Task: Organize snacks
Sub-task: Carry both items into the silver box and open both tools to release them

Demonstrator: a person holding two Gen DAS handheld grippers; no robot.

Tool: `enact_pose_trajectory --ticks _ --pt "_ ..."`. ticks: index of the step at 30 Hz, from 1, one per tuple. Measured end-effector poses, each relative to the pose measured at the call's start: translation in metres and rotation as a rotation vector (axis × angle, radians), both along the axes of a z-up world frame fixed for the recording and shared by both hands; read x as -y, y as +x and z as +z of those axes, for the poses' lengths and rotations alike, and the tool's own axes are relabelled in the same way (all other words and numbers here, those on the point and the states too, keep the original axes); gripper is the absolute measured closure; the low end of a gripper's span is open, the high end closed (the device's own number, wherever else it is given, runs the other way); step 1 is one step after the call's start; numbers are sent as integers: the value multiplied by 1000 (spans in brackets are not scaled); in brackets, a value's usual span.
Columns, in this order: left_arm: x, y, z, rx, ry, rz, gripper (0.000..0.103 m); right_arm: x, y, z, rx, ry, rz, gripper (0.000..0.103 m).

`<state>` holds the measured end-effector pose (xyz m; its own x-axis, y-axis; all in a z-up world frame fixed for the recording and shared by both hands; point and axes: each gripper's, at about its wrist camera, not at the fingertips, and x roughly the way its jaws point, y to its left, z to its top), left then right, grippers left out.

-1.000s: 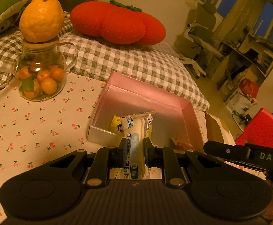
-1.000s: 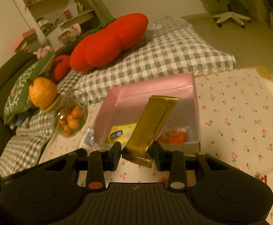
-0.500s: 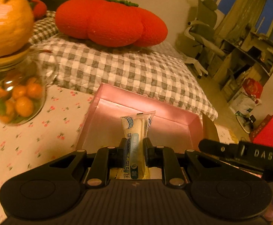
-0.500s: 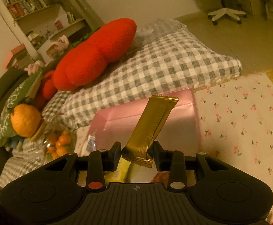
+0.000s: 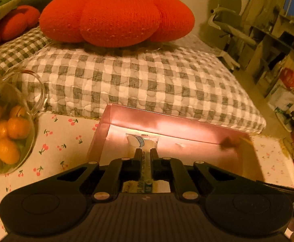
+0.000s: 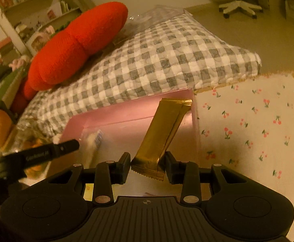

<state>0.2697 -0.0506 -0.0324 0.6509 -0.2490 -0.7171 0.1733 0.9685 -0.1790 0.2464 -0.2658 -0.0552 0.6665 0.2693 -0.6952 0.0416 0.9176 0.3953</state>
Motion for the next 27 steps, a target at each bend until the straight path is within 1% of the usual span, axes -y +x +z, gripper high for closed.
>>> enact_pose_trajectory --ticks 3,6,8,10,12,13,14,16,18,22,24,27 --pt "-2 2 -3 2 24 4 95 -3 3 -3 2 -28 8 67" --pt "-3 3 -4 1 27 16 94 -5 4 -3 11 -57 16 66" --pt "-3 4 -2 2 29 23 93 -5 2 -1 20 -62 15 65" --pt "-4 2 0 5 27 25 90 -4 2 1 24 -54 15 64" --pt "-3 1 1 6 24 22 81 -3 1 4 30 -42 16 52" --pt "-3 0 2 7 26 21 79 -3 -1 5 36 -37 11 42" --pt "-3 -2 3 10 27 22 79 -2 -2 7 42 -33 6 37" --pt "-4 -4 4 10 26 21 77 -2 -5 11 45 -28 0 35" --pt "-5 -7 6 5 19 19 71 -1 -7 15 40 -23 -4 34" --pt "-9 -17 11 12 14 19 63 1 -14 24 40 -30 -10 28" --pt "-10 -22 13 16 14 19 58 1 -18 29 42 -33 -13 28" --pt "-11 -30 16 21 22 12 55 0 -23 36 42 -38 -10 26"
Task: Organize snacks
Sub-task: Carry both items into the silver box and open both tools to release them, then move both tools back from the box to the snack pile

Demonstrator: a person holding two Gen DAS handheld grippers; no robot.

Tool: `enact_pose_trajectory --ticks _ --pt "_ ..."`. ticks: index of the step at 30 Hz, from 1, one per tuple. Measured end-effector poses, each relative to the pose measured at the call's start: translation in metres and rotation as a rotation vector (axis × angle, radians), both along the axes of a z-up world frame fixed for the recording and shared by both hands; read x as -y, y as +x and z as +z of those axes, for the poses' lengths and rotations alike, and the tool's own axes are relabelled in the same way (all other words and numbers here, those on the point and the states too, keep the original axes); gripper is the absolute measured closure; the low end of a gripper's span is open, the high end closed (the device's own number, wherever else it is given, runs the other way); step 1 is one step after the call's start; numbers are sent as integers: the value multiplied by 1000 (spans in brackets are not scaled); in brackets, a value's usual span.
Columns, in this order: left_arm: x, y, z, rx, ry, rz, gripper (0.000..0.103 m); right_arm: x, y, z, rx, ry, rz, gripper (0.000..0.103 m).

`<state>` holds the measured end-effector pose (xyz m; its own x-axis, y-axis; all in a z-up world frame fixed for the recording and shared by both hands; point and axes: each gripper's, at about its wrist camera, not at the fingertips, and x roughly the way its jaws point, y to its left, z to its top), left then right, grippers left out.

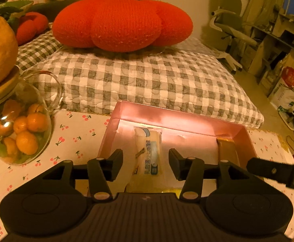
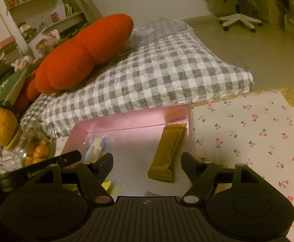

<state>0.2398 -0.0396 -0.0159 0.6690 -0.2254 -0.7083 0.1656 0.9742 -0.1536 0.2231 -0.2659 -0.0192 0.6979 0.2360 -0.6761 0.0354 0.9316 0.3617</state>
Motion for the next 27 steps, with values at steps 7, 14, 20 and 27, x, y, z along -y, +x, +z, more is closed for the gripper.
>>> enact_pose_trajectory --ticks 7,14,20,27 --pt "-1 -20 13 16 -9 -6 36 -4 -19 15 1 -14 6 23" --pt "-4 -42 21 27 -16 -12 23 -4 -42 29 8 -38 6 19" --pt "-11 -58 23 17 -32 -5 16 -4 -61 38 7 -48 22 19" --pt "-16 -81 27 16 -31 -14 11 -9 -84 47 -4 -57 42 19"
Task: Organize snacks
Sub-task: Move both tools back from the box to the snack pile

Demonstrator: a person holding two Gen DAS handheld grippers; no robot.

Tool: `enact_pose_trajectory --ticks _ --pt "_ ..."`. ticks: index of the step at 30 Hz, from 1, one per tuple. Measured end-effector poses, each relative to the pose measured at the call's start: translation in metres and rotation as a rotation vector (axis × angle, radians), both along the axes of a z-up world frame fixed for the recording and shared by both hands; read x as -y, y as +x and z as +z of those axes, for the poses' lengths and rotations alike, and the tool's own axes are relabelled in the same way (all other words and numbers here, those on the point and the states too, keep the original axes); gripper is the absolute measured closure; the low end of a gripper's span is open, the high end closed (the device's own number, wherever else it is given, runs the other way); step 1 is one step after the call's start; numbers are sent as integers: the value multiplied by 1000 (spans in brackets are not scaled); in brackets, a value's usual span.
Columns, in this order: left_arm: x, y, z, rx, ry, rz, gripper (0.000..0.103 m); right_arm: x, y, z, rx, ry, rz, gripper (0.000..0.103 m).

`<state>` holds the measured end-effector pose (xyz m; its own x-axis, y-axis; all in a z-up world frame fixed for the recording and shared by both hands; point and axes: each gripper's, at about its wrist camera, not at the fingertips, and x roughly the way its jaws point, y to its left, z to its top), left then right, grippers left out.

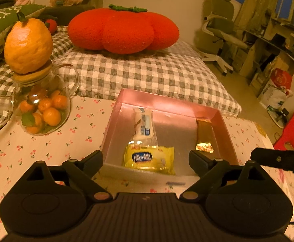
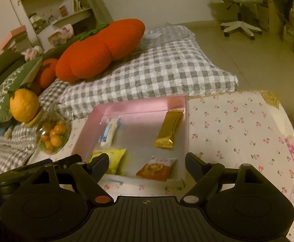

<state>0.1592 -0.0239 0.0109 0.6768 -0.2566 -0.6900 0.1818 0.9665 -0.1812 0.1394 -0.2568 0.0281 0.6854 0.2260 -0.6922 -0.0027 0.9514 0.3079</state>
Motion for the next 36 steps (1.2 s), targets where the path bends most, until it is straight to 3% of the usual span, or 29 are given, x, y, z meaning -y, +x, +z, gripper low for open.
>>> enact_pose_trajectory --ticks 20,36 --pt "-17 -62 4 -8 19 -36 2 -16 -54 -14 -106 -11 76 18" --pt "-29 -93 -11 -3 66 -93 1 -10 -99 -25 -65 -135 155 15"
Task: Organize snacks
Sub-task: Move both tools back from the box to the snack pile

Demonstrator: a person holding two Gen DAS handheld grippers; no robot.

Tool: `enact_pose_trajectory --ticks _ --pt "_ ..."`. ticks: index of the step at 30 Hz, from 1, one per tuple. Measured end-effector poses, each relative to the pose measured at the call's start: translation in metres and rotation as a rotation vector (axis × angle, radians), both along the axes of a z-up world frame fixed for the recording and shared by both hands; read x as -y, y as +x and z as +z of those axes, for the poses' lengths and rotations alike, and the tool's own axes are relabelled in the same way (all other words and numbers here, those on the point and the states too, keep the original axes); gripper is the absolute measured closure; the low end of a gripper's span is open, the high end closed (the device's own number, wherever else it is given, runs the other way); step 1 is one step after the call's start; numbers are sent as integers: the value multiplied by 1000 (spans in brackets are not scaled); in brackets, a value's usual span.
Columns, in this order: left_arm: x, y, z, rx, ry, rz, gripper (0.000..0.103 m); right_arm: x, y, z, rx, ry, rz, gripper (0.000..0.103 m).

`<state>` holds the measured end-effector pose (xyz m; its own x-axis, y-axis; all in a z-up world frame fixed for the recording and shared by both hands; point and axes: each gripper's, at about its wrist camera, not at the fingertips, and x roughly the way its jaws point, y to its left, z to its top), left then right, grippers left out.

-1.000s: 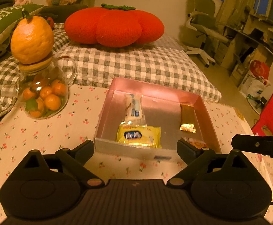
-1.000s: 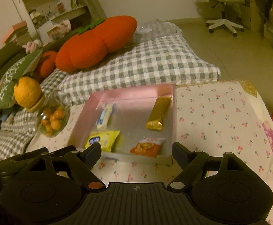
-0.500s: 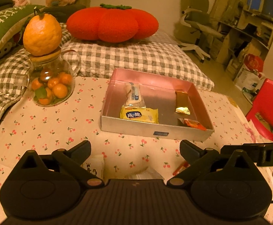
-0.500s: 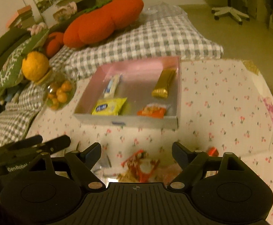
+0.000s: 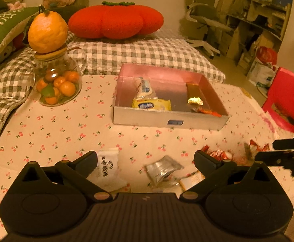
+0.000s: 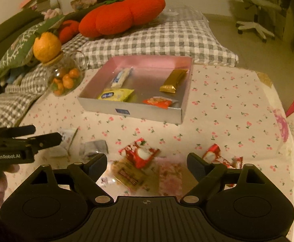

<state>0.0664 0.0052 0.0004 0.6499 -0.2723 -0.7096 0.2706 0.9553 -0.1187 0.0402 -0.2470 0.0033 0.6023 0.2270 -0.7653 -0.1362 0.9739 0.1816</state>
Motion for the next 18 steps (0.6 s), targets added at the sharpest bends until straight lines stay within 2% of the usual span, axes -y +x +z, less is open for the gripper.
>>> enact_pose_trajectory --ticks 4,13,18 --pt "0 -7 -9 -21 21 -21 1 9 -8 -7 -3 -19 3 15" --pt "6 -25 -27 -74 67 -83 1 23 -19 -30 -73 -67 -14 15" --pt "13 -32 -38 -138 66 -118 1 21 -19 -43 -144 -70 -11 15"
